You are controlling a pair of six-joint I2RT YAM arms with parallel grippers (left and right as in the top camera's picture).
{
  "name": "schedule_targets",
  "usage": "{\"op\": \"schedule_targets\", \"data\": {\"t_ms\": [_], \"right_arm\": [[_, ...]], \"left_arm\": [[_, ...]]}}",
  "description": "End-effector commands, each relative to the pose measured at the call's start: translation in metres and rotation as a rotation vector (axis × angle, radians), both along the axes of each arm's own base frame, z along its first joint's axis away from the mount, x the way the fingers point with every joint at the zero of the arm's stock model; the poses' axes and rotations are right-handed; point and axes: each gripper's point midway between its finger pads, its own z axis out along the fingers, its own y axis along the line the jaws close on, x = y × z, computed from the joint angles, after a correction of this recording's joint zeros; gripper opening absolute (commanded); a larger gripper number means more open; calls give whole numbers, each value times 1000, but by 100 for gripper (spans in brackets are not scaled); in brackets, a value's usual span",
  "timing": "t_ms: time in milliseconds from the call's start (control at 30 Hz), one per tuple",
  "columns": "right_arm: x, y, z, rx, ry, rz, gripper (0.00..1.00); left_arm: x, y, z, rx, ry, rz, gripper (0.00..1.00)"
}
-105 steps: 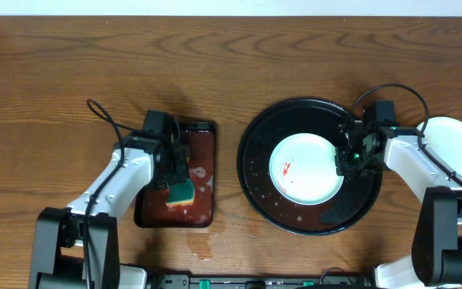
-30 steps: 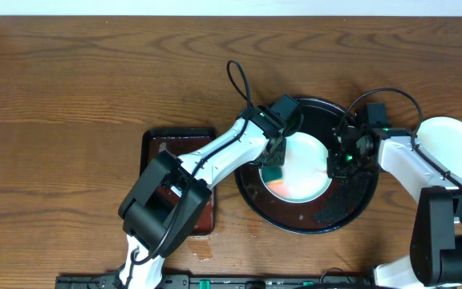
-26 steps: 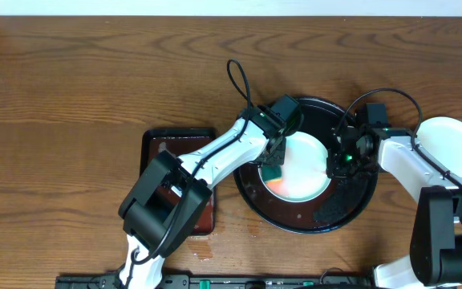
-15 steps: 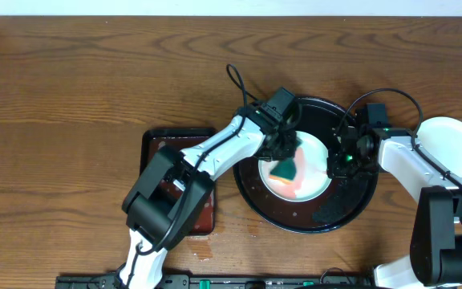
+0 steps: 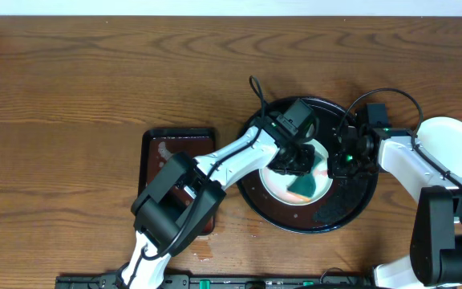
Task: Clean dirty plates on tray and stack at the side
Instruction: 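Scrub the plate with the sponge while right gripper holds it, then return the sponge with the left gripper to the dark tray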
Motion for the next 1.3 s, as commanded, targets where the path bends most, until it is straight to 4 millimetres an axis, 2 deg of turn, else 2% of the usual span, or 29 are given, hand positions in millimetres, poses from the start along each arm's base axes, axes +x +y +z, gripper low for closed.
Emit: {"op": "schedule_targets", "data": {"t_ms": [0,100,200,333,433,667,867,1067,1167,1267], "right_arm": [[-10,-12,-10,-66,36,14,1],[-11,-12,-10,-67,38,14,1],[-12,-12,-10,-67,42,14,1],[-11,-12,-10,-67,41,14,1],[-11,-12,-10,-67,40,14,1],[-11,-12,-10,-68,40,14,1],[-11,-12,-10,-67,41,14,1],[-11,-12,-10,-67,40,14,1],[-9,-12,-10,-66,33,14,1],[-5,-11,-10,-66,11,21,1]], "left_arm": [[15,52,-28,251,-70,65,8],[35,97,-33,444,-153,126,8],[51,128,-31,578,-231,168,8],[71,167,-17,789,-383,197,8],[79,183,-7,895,-462,179,8],[83,185,6,930,-484,133,8],[87,167,41,842,-466,147,8],[74,147,74,662,-409,159,8],[66,152,92,608,-379,173,8],[57,167,111,570,-331,198,8]]}}
